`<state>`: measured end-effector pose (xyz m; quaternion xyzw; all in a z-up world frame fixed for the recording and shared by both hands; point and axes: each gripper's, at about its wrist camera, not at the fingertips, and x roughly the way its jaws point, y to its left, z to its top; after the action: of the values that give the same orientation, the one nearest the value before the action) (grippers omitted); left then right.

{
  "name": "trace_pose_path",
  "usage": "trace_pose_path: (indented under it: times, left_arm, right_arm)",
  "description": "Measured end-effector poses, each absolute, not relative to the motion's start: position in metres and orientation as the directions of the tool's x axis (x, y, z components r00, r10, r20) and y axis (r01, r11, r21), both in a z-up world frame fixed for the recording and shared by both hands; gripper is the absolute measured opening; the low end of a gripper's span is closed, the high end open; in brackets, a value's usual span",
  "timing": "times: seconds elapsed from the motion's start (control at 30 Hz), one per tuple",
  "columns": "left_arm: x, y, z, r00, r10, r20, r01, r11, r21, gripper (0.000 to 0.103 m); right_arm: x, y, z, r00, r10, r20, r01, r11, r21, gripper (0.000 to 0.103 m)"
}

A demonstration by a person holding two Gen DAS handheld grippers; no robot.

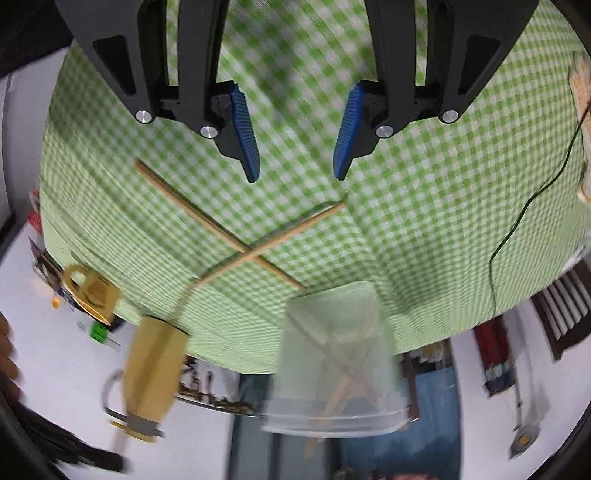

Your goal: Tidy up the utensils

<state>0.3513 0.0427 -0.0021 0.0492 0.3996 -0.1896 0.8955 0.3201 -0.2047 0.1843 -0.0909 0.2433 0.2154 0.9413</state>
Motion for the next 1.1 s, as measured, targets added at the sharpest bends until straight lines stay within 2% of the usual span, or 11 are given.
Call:
trace_pose_path:
  times: [0.2, 0.47, 0.6, 0.7, 0.77, 0.87, 1.03, 1.1]
  left_arm:
    - [0.368, 0.050, 0.016, 0.645, -0.320, -0.693, 0.334, 0.935, -0.121, 0.039]
    - [0.374, 0.072, 0.052, 0.719, -0.292, -0.630, 0.259, 0.955, -0.148, 0.039]
    - [0.377, 0.086, 0.068, 0.764, -0.278, -0.582, 0.215, 0.960, -0.178, 0.039]
    - [0.378, 0.095, 0.077, 0.790, -0.262, -0.555, 0.178, 0.963, -0.202, 0.042]
    - [0.376, 0.102, 0.079, 0.808, -0.245, -0.536, 0.146, 0.964, -0.220, 0.043]
    - [0.374, 0.111, 0.080, 0.819, -0.234, -0.524, 0.111, 0.961, -0.254, 0.043]
    - [0.370, 0.120, 0.080, 0.831, -0.184, -0.525, 0.054, 0.966, -0.254, 0.043]
    - [0.366, 0.122, 0.079, 0.837, -0.185, -0.516, 0.051, 0.964, -0.262, 0.049]
  right_arm:
    - [0.324, -0.204, 0.220, 0.798, 0.416, -0.436, -0.482, 0.875, -0.049, 0.006]
    - [0.331, -0.175, 0.332, 0.840, 0.508, -0.189, -0.532, 0.840, -0.106, 0.006]
    - [0.363, -0.151, 0.341, 0.856, 0.490, -0.164, -0.510, 0.852, -0.118, 0.006]
    - [0.414, -0.129, 0.312, 0.859, 0.454, -0.237, -0.480, 0.875, -0.063, 0.006]
    - [0.454, -0.118, 0.276, 0.826, 0.438, -0.354, -0.464, 0.886, 0.014, 0.006]
    - [0.491, -0.115, 0.228, 0.771, 0.428, -0.472, -0.433, 0.895, 0.103, 0.006]
    - [0.513, -0.124, 0.186, 0.706, 0.408, -0.579, -0.381, 0.908, 0.175, 0.006]
    - [0.514, -0.129, 0.177, 0.708, 0.374, -0.599, -0.350, 0.922, 0.163, 0.007]
